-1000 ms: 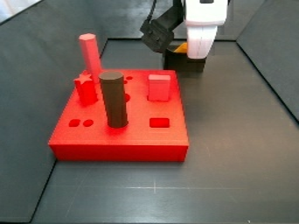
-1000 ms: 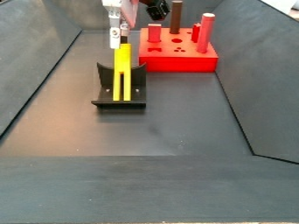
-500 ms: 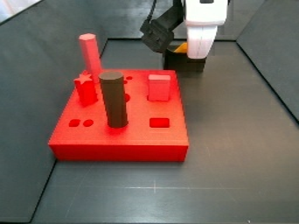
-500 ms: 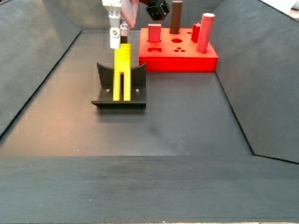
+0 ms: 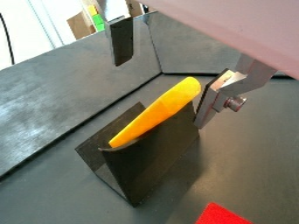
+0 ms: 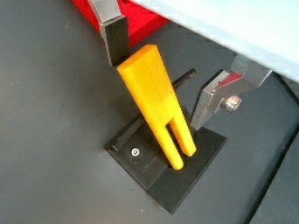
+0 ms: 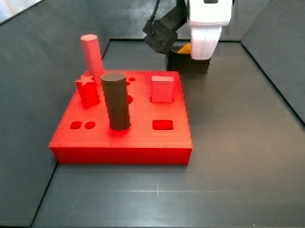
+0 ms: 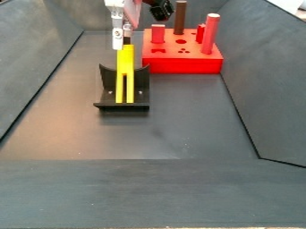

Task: Pick up the square-circle object. Move up. Place the square-circle object on the fixture. Regrasp the square-circle object. Move to above the board. Insert the square-circle object.
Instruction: Regrasp the square-circle object.

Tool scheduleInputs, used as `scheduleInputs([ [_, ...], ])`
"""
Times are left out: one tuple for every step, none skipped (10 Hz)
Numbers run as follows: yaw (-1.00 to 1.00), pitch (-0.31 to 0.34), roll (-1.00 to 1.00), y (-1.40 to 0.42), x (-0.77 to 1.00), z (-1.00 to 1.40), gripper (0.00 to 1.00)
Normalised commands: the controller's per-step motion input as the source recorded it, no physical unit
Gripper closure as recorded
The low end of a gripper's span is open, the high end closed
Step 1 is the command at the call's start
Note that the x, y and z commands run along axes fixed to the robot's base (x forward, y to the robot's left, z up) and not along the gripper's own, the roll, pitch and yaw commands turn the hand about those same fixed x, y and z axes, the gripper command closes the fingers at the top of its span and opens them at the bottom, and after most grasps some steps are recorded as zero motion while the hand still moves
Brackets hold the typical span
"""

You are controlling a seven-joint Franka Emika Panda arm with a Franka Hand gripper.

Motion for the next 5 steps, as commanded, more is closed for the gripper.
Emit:
scheduleInputs([
  [0.09, 0.204, -0.01, -0.02, 0.08, 0.0, 0.0],
  [0.09, 0.204, -0.01, -0.02, 0.08, 0.0, 0.0],
  [0.09, 0.204, -0.01, -0.02, 0.08, 0.0, 0.0],
  [0.09, 0.204, -0.01, -0.02, 0.08, 0.0, 0.0],
  [0.09, 0.204, -0.01, -0.02, 0.08, 0.0, 0.0],
])
